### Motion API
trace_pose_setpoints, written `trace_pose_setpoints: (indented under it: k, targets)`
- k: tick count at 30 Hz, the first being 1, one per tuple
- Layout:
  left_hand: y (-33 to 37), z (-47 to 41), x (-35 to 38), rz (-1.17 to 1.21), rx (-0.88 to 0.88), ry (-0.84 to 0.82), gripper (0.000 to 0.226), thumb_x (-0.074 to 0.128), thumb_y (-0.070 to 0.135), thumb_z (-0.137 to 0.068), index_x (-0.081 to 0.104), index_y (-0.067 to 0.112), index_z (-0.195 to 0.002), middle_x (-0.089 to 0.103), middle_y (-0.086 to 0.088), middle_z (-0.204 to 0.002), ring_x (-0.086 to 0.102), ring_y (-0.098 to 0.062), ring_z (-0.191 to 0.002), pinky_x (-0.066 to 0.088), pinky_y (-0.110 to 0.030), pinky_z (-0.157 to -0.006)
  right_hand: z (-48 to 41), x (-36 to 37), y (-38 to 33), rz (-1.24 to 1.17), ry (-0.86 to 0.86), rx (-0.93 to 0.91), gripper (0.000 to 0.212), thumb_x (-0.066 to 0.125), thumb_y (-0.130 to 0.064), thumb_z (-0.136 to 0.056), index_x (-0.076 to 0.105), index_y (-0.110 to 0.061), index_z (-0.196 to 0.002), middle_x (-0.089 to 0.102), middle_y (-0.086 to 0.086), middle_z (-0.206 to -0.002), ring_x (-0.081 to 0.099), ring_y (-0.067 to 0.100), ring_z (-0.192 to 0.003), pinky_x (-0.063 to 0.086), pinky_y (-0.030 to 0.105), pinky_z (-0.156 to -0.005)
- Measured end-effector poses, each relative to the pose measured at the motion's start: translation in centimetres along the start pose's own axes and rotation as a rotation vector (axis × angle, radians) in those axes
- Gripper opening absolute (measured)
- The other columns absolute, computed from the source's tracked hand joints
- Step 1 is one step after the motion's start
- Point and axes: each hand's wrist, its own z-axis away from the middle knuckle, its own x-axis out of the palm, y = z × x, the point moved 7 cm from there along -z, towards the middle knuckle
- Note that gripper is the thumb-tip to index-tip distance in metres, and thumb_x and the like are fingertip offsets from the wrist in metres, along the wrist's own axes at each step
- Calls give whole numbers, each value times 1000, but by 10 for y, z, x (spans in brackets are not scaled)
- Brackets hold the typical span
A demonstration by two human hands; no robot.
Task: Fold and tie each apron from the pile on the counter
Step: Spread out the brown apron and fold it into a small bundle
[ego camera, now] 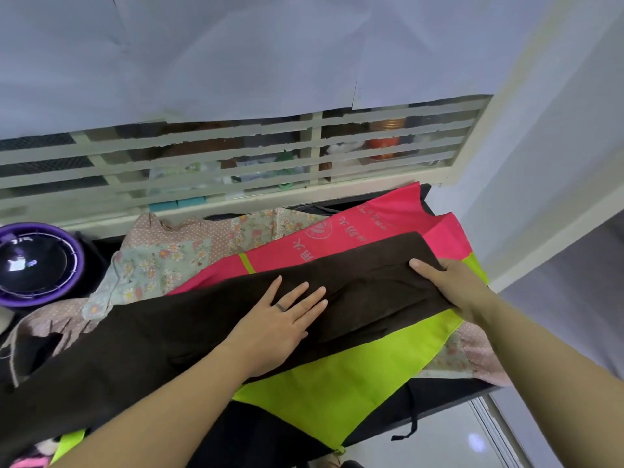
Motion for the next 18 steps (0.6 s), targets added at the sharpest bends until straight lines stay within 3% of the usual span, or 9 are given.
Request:
trace_pose_setpoints:
  k: [1,3,5,7,9,14,18]
  targets:
    - [1,-3,0,6,0,-9,54,30,37,-93,41,17,-142,39,-1,-149,43,-25,-134,31,-57,-107,0,-5,-6,0,30,-18,76,83,-64,-44,73,-5,-91,74,15,-89,71,28,-77,58,32,-66]
    - [5,-13,-3,40,2,-24,53,25,37,-96,30,19,-146,27,0,-154,35,-25,-139,22,-56,-110,1,-15,-21,-9,74,-51,55,78,-52,-64,73,-5,-91,74,16,-88,70,26,-73,58,34,-71]
    - [14,-28,-6,82,30,-21,52,17,37,-101,1,22,-148,-6,3,-156,7,-24,-147,1,-55,-115,0,-26,-40,1,104,-81,34,69,-34,-82,72,-3,-96,74,13,-88,69,23,-73,57,36,-75]
    - [20,-42,-7,112,15,-70,55,16,38,-104,-14,24,-148,-27,8,-149,-12,-21,-147,-12,-53,-115,1,-34,-61,53,118,-136,28,66,-29,-87,72,-4,-98,75,11,-87,69,21,-75,55,35,-78]
    - [27,-57,-12,122,3,-82,58,18,39,-104,-13,24,-150,-28,8,-151,-13,-20,-147,-11,-53,-116,6,-37,-86,131,133,-204,24,65,-28,-89,73,-6,-93,75,8,-86,67,18,-74,54,34,-78]
    - [41,-92,-15,134,-33,-93,62,20,43,-103,-13,21,-152,-24,4,-158,-11,-22,-148,-7,-53,-116,30,-8,-141,245,66,-364,14,63,-21,-91,75,-13,-93,75,-4,-79,67,5,-68,52,15,-63]
    - [41,-92,-21,151,-50,-102,67,19,52,-101,-11,22,-152,-20,0,-159,-10,-24,-148,-5,-53,-117,43,40,-151,350,-40,-425,17,62,-20,-92,73,-7,-90,74,6,-80,65,8,-69,53,26,-71]
